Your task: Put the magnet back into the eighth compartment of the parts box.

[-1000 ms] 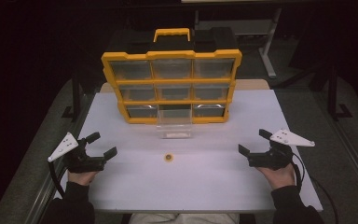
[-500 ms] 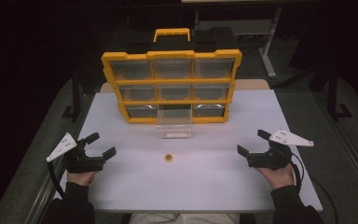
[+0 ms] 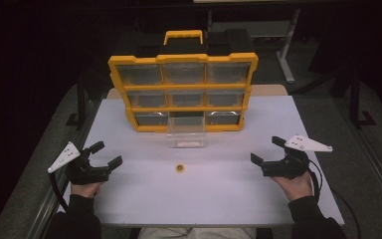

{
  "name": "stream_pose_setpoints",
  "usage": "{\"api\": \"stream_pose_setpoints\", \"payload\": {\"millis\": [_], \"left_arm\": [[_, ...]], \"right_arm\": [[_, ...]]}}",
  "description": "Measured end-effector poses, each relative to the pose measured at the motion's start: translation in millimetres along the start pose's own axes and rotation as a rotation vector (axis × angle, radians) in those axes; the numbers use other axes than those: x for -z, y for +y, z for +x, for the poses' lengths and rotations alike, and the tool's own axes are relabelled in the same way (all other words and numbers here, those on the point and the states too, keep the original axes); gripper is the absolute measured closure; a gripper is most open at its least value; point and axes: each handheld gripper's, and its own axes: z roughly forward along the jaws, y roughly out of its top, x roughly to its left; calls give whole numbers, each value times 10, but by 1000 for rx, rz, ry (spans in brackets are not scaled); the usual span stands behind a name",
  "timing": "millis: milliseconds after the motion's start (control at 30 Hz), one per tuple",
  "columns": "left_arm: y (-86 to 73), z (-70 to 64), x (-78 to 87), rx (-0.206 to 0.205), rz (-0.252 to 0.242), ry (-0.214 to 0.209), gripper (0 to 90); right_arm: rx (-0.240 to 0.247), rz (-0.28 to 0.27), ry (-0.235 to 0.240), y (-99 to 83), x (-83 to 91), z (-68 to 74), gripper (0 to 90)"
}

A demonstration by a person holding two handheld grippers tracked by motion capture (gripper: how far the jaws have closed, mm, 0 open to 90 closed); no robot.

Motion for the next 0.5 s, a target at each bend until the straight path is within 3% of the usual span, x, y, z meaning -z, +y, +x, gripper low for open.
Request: {"api": "stream_pose_setpoints", "payload": {"millis": [500], "left_arm": [[-2,0,-4,3,-1,-2,0]], "right_arm": [[39,48,59,196,-163,106,0]]}}
